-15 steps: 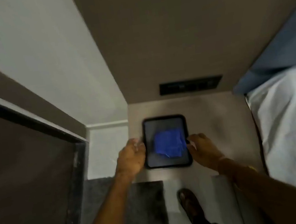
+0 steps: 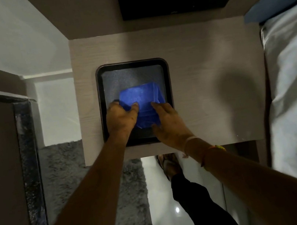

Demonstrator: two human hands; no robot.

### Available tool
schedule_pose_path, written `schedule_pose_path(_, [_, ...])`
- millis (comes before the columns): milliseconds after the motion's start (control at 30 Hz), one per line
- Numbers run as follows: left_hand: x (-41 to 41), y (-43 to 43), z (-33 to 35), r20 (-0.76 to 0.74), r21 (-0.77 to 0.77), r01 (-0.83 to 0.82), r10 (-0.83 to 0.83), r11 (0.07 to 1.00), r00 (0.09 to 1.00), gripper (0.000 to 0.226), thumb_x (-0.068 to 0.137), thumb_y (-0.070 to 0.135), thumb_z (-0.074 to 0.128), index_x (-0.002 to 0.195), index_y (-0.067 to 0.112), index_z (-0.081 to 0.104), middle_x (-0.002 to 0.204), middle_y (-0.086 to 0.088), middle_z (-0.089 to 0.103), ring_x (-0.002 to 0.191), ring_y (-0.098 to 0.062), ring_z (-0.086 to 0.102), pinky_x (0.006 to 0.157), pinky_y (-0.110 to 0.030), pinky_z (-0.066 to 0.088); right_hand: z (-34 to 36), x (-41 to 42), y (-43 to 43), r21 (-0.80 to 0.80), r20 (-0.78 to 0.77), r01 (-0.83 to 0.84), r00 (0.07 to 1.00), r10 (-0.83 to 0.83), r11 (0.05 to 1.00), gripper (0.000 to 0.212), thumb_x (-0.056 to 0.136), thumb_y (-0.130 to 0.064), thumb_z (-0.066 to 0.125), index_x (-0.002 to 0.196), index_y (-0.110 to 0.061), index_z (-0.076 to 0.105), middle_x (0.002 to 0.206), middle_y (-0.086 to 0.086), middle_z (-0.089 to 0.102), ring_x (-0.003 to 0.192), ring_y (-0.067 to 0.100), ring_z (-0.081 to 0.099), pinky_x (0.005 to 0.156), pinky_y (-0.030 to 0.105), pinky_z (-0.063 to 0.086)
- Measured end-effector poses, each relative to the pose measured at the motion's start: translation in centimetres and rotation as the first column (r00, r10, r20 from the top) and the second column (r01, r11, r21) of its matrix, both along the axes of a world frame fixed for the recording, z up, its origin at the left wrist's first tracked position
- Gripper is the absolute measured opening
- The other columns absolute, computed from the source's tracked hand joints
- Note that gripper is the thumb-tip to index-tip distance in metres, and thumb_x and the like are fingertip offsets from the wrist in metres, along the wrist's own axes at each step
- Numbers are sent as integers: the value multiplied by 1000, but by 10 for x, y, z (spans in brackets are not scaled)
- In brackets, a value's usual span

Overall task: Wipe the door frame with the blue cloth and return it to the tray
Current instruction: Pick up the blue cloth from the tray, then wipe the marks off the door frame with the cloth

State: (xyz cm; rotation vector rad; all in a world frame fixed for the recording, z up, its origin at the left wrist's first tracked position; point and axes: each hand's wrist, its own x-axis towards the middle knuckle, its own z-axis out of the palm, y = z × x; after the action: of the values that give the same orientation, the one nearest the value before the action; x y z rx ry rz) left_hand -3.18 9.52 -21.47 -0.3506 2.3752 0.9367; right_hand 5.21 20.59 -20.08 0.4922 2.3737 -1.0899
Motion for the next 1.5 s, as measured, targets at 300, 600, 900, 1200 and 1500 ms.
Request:
schedule_pose_path(300, [6,6,51,82,212,-166,152,963,985,26,80,22,69,102,11,61,90,-4,62,82,-20,60,67,-29,51,33,6,-7,-2,-28,-107,994,107,994,106,80,-33,70,148,-20,-10,160,11,-3,145,31,4,118,43,17])
schedule_pose_path(600, [21,-73,259,-310,470,-67,235,880,921,7,82,34,54,77,30,57,84,3,62,80,-17,62,67,-21,51,202,-24,-92,-219,-547,-45,833,-84,975,77,83,-1,64,146,-2,20,143,19,43,126,24,48,108,41,41])
schedule_pose_path(900, [137,-292,521,-940,238,-29,237,971,246,30,89,7,45,117,11,57,110,-3,58,101,-10,58,87,-18,45,453,11,-312,-428,-829,-377,525,-192,821,42,92,-14,50,133,-10,44,124,12,62,110,21,61,94,37,49])
schedule_pose_path(1200, [403,-521,728,-904,-125,-646,-355,753,-239,33,83,13,46,115,14,52,112,15,47,104,-11,52,89,-30,45,684,181,-561,-177,-912,-881,-21,-410,439,45,94,-7,42,138,-3,35,143,8,41,136,19,41,112,23,31])
schedule_pose_path(1500, [536,-638,778,-876,-51,-931,-464,363,-133,35,84,19,43,115,8,55,115,-7,60,110,-16,51,98,-21,35,779,286,-669,195,-781,-899,-384,-493,392,41,97,-7,46,137,-6,35,143,10,40,136,32,38,115,43,32])
